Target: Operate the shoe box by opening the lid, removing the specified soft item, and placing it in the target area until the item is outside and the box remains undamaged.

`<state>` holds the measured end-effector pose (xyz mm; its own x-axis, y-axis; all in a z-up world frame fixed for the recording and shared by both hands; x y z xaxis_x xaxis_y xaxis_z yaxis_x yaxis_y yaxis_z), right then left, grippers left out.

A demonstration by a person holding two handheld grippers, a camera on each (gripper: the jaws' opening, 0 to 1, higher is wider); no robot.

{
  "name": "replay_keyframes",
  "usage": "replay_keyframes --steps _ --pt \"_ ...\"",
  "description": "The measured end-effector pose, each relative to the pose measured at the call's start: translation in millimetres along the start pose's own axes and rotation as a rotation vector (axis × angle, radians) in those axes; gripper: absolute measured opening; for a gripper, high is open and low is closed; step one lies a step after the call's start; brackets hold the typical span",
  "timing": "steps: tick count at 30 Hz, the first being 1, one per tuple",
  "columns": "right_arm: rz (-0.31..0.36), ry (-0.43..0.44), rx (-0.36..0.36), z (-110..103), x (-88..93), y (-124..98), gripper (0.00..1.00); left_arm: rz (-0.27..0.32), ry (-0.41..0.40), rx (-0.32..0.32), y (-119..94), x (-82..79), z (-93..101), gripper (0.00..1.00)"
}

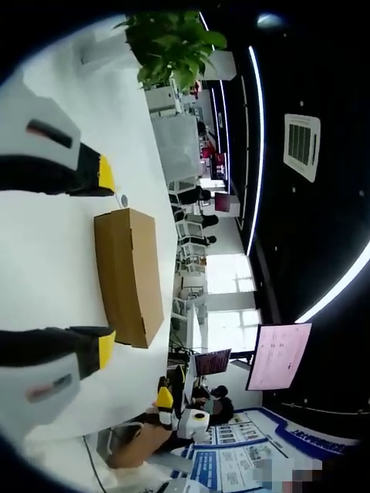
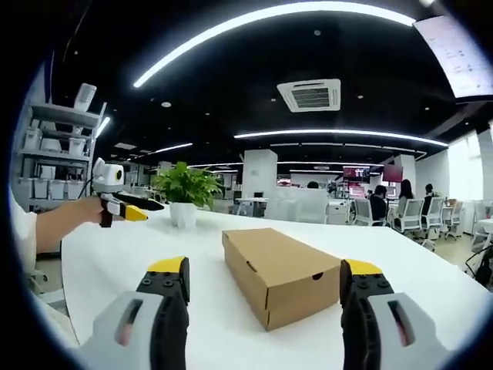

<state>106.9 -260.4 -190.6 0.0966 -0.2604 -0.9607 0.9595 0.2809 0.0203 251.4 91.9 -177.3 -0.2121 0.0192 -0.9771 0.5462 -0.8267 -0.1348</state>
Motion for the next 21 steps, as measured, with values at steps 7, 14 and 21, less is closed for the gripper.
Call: replay_keyframes --steps 7,14,21 --pt "-0.016 0.034 -0.020 -4.3 2.8 1.4 0.81 0.031 -0.026 -0.005 -3.2 2.4 4.6 0.69" --pt "-0.047 0.057 0.001 -2.1 5.8 0.6 0.83 0.005 -0.025 -0.002 -1.5 4.1 0.8 0.69" --pt "-0.039 0.072 0.012 -0.9 6.3 0.3 0.84 -0.005 -0.007 0.007 6.0 2.9 -4.4 0.71"
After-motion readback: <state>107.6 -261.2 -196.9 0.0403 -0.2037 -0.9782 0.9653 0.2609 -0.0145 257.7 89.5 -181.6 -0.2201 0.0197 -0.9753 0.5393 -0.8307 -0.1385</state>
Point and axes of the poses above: the point that each gripper's makers call its tool centre point, and the gripper's own axes: y roughly forward along the fingers, z roughly to its right, x roughly out of its underside, the point moved 8 cm from there along -y, roughly backward along the fingers, and after that the axes turned 12 degrees about -y, right-handed, at the moved point
